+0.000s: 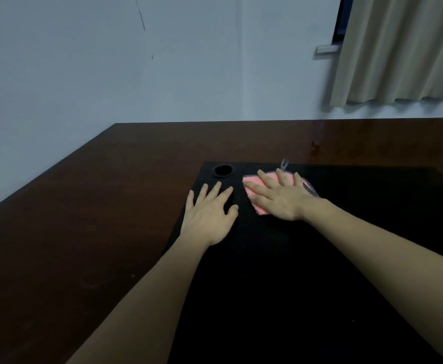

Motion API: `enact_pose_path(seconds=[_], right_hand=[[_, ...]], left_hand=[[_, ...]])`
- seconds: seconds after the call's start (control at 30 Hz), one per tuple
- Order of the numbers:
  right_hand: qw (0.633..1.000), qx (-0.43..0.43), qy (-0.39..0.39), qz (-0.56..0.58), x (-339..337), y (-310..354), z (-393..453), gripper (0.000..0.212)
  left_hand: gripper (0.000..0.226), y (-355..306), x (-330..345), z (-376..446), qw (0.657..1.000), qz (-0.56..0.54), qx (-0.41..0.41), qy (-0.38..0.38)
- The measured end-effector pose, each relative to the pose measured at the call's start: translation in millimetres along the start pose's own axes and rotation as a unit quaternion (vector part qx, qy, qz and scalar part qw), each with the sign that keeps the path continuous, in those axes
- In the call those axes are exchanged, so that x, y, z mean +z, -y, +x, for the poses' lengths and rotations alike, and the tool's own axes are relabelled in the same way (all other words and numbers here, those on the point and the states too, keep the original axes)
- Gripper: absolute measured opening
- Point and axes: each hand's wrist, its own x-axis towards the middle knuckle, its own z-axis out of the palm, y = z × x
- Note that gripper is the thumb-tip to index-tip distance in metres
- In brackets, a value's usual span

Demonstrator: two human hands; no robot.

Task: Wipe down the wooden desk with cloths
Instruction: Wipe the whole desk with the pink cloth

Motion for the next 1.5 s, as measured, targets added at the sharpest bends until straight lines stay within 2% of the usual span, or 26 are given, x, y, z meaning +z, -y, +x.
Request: enact_pose_path(seconds=[0.17,0.27,0.6,0.87,0.97,1.03,1.1,1.33,1.5], right_hand=[[0.996,-0.09,0.007,-0.018,7,7,-31,0.05],[0.994,-0.11,0.007,-0.018,11,9,-35,0.049],[0.999,-0.036,0.011,-0.013,-6,24,21,0.053],[0.995,-0.101,0.023,-0.011,20,2,-113,0.057],[0.997,-0.079,0.024,0.007,25,-22,-145,0.062],[0.998,-0.057,0.022,0.006,24,-37,-143,0.056],[0.999,-0.028,0.017,-0.005,20,-53,-126,0.051],[0.993,0.115,-0.002,0.009,-5,-123,-35,0.054],[0.993,0.12,0.012,0.008,-6,-125,-36,0.055]], left_hand=[[0.061,4,-11,-6,1.0,0.019,-0.018,-0.014],[0.06,15,-23,-15,0.999,0.011,-0.032,-0.01],[0.059,29,-34,-43,0.999,0.007,-0.041,0.029],[0.058,-16,-18,-13,0.999,-0.048,0.009,0.006],[0.057,-44,-8,1,0.998,-0.058,0.036,0.007],[0.058,-61,0,7,0.996,-0.063,0.054,0.012],[0.058,-74,7,13,0.995,-0.065,0.068,0.02],[0.056,-81,16,14,0.996,-0.041,0.067,0.047],[0.054,-84,16,11,0.996,-0.039,0.067,0.041]])
